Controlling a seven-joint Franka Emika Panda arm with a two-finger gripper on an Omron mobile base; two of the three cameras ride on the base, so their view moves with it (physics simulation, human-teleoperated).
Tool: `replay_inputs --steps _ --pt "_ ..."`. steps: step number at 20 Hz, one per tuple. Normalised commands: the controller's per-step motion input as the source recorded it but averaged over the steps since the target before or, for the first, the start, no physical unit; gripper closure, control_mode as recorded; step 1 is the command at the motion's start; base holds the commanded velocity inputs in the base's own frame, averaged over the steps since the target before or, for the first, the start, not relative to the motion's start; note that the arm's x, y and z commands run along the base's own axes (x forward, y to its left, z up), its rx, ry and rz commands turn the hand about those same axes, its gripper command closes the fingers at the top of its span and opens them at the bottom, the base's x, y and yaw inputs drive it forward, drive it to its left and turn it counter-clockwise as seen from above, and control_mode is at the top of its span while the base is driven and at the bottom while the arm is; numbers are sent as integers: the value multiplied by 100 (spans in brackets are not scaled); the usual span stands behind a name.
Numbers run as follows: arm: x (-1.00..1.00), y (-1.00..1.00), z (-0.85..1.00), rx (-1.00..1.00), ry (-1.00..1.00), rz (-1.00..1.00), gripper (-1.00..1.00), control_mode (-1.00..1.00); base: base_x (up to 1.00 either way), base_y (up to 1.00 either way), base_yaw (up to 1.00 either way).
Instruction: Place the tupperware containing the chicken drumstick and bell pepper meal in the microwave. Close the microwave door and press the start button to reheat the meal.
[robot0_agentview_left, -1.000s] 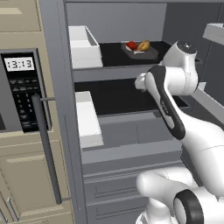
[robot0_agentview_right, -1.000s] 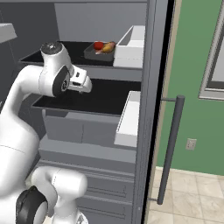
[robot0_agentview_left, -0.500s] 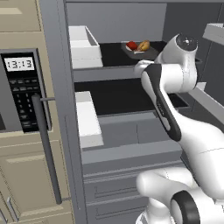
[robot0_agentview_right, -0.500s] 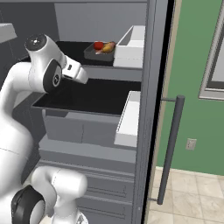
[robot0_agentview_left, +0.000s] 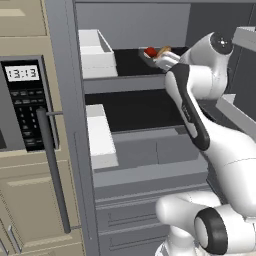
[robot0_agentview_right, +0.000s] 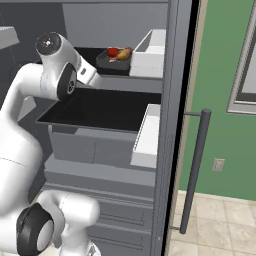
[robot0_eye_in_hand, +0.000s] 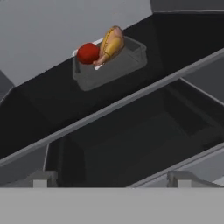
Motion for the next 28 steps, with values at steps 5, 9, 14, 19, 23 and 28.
replay_inputs --steps 5,9,14,19,23,28 --pt "43 -20 4 24 0 0 -100 -100 0 0 0" --pt "32 -13 11 15 0 0 -100 -100 0 0 0" --pt "22 0 33 1 0 0 -100 -100 0 0 0" --pt "28 0 23 0 1 -4 -100 -100 0 0 0" --pt "33 -3 1 0 6 -4 -100 -100 0 0 0" --pt "24 -4 0 0 5 -2 -100 -100 0 0 0"
